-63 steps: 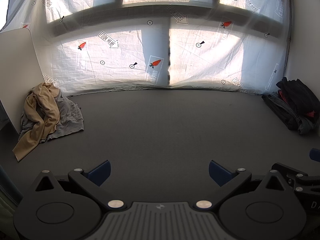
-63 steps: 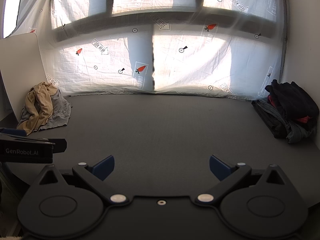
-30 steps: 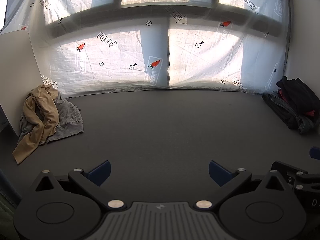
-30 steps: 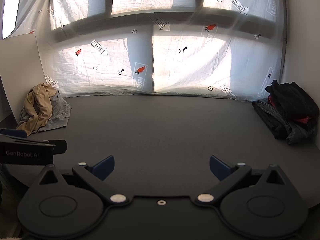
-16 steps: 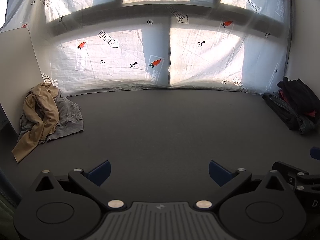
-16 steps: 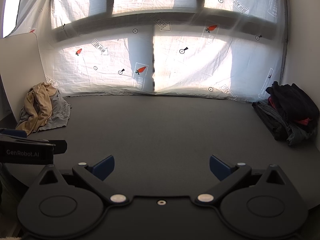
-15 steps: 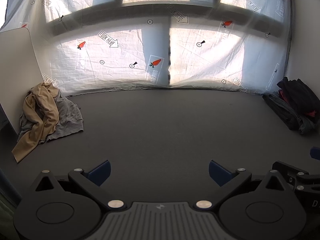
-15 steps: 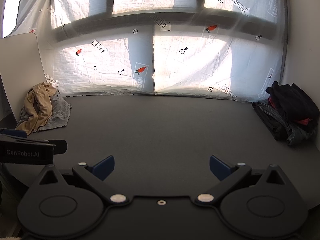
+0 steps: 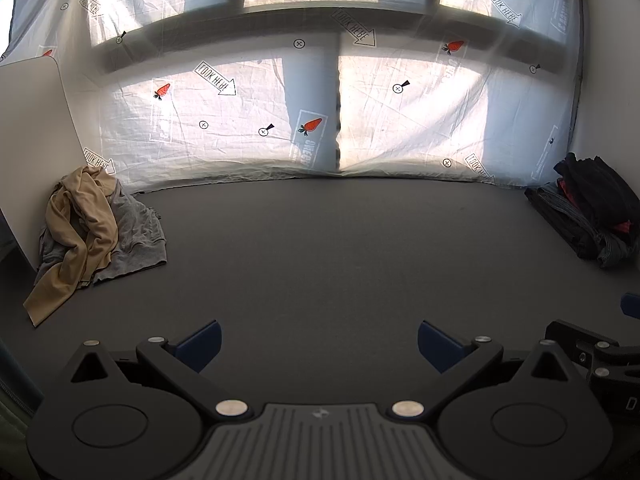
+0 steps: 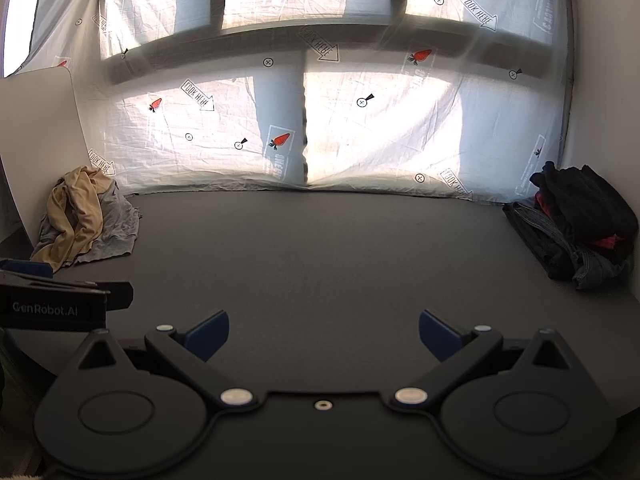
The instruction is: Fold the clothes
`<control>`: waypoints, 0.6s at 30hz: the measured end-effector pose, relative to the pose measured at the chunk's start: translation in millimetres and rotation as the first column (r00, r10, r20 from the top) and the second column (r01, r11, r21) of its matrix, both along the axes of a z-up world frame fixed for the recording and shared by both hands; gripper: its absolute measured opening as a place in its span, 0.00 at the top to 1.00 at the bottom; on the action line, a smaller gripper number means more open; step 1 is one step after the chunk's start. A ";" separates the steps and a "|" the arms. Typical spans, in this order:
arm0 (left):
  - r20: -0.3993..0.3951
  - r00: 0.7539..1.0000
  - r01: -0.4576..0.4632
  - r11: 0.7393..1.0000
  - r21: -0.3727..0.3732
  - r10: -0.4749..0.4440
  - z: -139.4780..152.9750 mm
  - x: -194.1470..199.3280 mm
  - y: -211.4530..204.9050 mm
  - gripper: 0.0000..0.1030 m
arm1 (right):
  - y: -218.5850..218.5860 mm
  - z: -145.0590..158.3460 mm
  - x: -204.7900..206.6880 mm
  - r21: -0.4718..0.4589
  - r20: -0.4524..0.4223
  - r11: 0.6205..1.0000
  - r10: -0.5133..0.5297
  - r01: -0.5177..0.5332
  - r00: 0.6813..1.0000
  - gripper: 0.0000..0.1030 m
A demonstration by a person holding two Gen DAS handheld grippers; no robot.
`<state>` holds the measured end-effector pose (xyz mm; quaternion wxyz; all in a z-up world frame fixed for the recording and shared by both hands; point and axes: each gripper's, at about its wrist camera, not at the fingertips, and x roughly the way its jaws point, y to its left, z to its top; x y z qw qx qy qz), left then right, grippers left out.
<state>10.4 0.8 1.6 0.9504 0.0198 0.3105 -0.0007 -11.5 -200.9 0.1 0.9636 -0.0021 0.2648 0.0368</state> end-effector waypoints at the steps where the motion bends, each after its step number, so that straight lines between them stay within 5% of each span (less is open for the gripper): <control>1: -0.001 1.000 0.002 1.000 -0.001 -0.002 -0.3 -0.2 -0.4 0.00 | 0.0 0.4 0.0 0.000 0.001 1.000 -0.002 0.002 1.000 0.00; 18: -0.049 0.999 -0.005 1.000 -0.026 0.004 -8.4 21.7 -15.8 0.00 | -13.5 -4.4 22.1 0.005 -0.027 1.000 0.005 -0.005 1.000 0.00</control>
